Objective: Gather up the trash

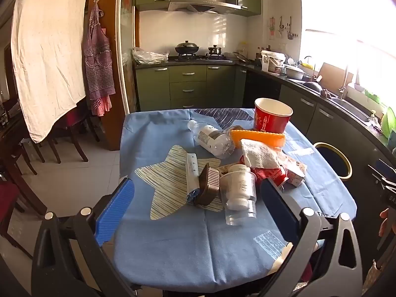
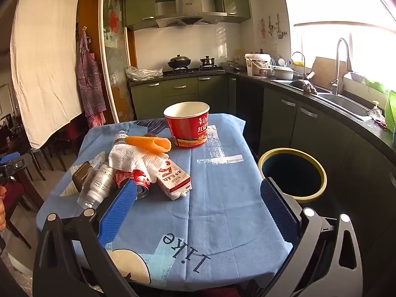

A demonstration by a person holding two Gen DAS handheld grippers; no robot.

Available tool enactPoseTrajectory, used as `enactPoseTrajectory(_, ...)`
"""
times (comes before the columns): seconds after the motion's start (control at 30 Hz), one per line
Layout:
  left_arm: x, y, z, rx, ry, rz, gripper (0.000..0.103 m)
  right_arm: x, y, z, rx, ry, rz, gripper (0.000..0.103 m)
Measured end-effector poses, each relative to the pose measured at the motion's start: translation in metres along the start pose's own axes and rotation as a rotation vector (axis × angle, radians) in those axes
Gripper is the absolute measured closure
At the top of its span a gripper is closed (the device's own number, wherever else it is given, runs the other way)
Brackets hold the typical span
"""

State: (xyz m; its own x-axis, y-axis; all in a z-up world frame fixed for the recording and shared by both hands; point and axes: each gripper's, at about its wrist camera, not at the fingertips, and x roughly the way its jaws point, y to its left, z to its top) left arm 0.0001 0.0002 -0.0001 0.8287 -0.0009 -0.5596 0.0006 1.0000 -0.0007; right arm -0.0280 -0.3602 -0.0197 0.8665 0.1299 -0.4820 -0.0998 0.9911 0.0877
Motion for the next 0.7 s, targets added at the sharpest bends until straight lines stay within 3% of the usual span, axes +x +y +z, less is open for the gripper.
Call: enactPoseTrajectory(0.7, 0.0047, -0.0006, -0.0067, -0.003, 0.012, -0.011, 0.006, 0.0071, -0.0023, -0.0010, 0.009, 0.015, 0.007, 0.004)
